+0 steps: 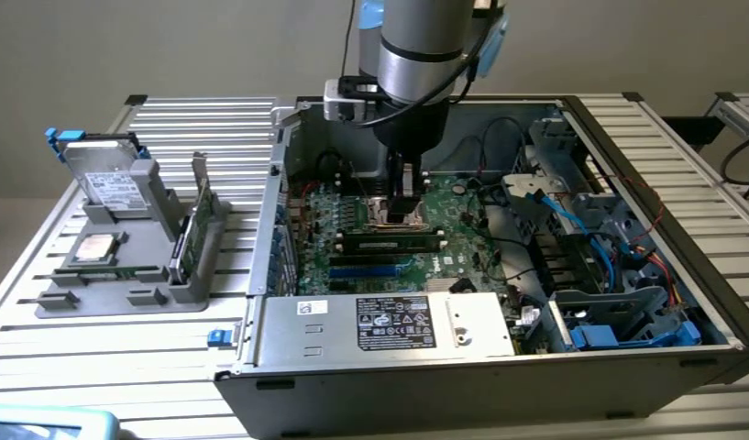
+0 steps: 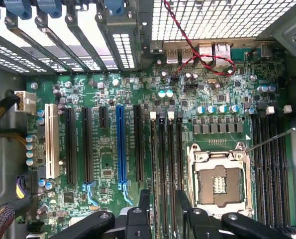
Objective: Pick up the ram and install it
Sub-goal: 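Insert the ram into the slot, then press down the ram until it locks into place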
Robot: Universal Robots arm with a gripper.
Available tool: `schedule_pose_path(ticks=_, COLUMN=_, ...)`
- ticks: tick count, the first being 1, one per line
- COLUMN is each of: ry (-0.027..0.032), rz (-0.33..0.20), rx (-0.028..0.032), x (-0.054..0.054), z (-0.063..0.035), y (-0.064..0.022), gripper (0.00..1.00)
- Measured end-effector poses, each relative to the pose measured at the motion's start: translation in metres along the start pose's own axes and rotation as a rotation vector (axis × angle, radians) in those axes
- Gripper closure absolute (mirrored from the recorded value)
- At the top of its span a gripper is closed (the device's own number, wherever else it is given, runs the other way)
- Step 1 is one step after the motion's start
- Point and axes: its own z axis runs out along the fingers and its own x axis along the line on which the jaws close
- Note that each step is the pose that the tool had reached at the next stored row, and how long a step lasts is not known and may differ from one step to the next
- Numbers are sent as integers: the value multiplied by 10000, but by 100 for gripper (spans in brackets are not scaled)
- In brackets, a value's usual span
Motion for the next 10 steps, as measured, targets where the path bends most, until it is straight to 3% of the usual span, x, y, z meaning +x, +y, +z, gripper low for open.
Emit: schedule_pose_path(ticks=10, ry=0, rz=0, rx=0, x=0, z=0, y=0, gripper=66)
